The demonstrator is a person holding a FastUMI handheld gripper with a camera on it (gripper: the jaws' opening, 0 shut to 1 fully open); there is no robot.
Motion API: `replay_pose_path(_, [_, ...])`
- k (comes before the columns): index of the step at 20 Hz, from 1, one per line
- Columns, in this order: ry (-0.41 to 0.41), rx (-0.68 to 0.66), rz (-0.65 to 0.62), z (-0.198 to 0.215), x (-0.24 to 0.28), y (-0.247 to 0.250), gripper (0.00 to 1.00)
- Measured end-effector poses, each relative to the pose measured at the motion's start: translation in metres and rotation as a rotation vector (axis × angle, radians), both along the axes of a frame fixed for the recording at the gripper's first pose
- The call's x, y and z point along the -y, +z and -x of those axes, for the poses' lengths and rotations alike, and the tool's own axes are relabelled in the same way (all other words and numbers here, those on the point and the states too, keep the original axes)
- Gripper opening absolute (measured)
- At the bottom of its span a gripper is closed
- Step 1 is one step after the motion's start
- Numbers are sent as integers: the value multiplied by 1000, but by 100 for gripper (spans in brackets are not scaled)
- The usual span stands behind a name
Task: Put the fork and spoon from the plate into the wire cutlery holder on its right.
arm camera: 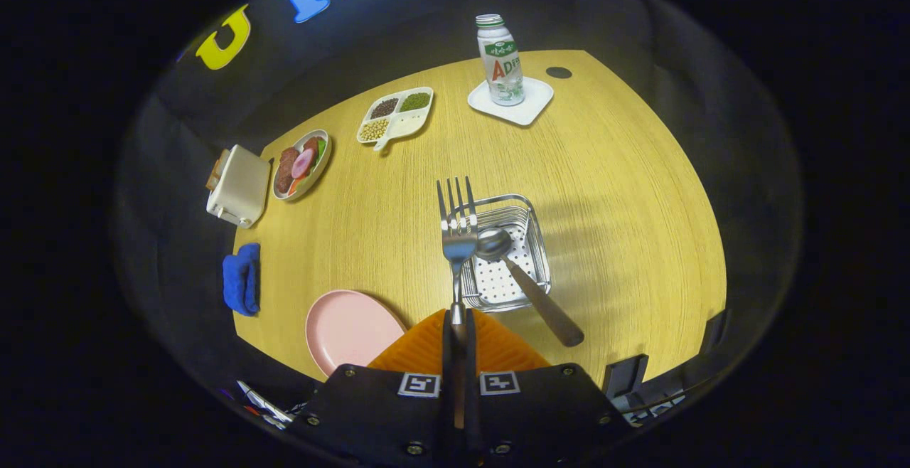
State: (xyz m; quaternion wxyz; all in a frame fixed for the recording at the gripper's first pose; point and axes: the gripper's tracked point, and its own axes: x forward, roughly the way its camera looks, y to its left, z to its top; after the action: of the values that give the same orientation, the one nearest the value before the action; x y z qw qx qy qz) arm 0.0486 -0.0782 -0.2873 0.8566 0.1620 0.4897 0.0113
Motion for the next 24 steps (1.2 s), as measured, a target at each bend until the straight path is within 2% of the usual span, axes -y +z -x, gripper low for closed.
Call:
replay_pose_path(13, [-1, -179, -50, 20, 5, -26, 6])
replay_pose_path(24, [2, -233, -55, 15, 11, -27, 7])
